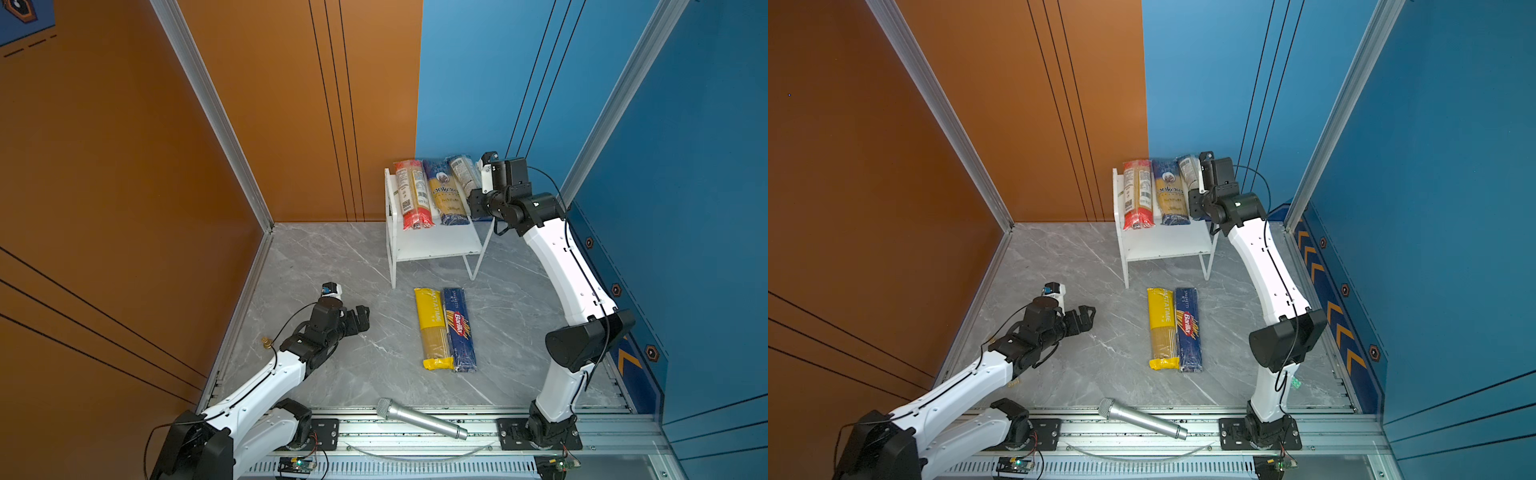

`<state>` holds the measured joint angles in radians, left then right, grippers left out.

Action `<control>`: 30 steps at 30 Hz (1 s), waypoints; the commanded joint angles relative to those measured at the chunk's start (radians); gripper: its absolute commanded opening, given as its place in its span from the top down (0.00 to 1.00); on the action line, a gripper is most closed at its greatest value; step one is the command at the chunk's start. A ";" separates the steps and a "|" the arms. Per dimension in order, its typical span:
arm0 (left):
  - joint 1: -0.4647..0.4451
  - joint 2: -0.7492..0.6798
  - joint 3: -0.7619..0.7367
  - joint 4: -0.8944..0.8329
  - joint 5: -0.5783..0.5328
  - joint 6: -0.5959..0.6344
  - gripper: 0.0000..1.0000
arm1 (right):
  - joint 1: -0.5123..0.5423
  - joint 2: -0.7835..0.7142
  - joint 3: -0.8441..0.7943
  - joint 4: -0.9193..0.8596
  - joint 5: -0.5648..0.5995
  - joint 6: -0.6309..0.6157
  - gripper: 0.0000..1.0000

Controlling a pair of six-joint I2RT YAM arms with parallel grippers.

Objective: Place and organize the pasta boxes and bags onto the shelf
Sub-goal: 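Open the right gripper and release the clear-wrapped bag on the shelf, then withdraw the right gripper from the shelf and move it over the Pastatime pack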

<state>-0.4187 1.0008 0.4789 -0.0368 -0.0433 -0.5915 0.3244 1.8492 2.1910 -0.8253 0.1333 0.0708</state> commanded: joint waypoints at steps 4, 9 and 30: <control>0.006 -0.013 0.000 -0.016 0.006 0.008 0.02 | 0.001 -0.068 -0.005 0.043 0.024 -0.003 0.56; 0.006 -0.013 -0.001 -0.014 0.008 0.007 0.02 | 0.002 -0.080 -0.004 0.045 0.028 -0.009 0.50; 0.006 0.002 -0.004 0.014 0.010 0.002 0.02 | 0.001 -0.321 -0.183 0.028 -0.037 0.010 0.33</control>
<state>-0.4187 0.9966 0.4789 -0.0338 -0.0429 -0.5919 0.3248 1.5909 2.0605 -0.7998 0.1284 0.0643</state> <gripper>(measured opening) 0.979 0.667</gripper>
